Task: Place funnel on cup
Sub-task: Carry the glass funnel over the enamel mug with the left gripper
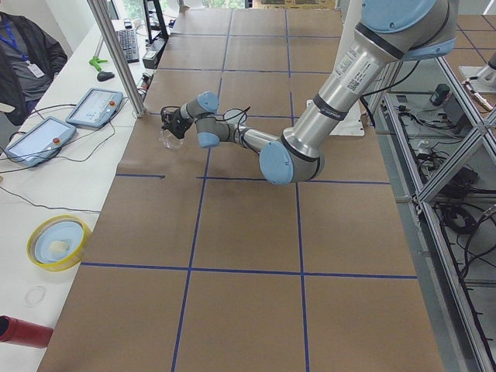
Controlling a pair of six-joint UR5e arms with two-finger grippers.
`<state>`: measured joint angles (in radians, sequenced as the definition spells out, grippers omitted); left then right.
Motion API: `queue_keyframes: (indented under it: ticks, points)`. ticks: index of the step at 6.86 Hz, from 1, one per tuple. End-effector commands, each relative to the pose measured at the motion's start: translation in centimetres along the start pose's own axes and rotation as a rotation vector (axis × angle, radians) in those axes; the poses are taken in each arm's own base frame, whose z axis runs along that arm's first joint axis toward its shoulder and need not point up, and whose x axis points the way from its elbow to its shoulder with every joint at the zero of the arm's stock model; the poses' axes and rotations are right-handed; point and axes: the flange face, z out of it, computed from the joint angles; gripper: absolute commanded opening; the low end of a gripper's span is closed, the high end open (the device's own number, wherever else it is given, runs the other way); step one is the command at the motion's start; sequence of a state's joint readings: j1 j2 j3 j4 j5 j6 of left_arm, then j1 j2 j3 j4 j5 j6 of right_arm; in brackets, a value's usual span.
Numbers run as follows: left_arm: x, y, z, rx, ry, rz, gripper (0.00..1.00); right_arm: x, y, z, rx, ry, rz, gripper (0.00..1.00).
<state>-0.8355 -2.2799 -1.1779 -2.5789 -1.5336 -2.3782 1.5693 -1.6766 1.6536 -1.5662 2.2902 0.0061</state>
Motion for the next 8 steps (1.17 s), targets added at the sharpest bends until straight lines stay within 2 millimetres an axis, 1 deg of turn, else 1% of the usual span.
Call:
queue_keyframes:
  ticks: [1,2,3,4,5,6,7,8]
  points:
    - [6.2,5.1,-7.0,-0.074,-0.149,0.11,0.0,0.0,0.0,0.0,0.0,0.0,0.0,1.0]
    - [8.7,8.3,-9.9,-0.048,-0.268,0.233,0.0,0.0,0.0,0.0,0.0,0.0,0.0,1.0]
    - [9.7,10.7,-12.9,-0.078,-0.379,0.331,0.0,0.0,0.0,0.0,0.0,0.0,0.0,1.0]
    - [9.5,11.6,-14.7,-0.11,-0.471,0.401,0.0,0.0,0.0,0.0,0.0,0.0,0.0,1.0]
    - [8.4,14.0,-15.0,-0.126,-0.561,0.437,0.0,0.0,0.0,0.0,0.0,0.0,0.0,1.0]
    - [6.3,17.7,-15.0,-0.151,-0.655,0.509,0.0,0.0,0.0,0.0,0.0,0.0,0.0,1.0]
    - [4.2,19.9,-14.7,-0.17,-0.717,0.549,0.0,0.0,0.0,0.0,0.0,0.0,0.0,1.0]
    - [1.9,20.8,-12.7,-0.191,-0.772,0.619,0.0,0.0,0.0,0.0,0.0,0.0,0.0,1.0]
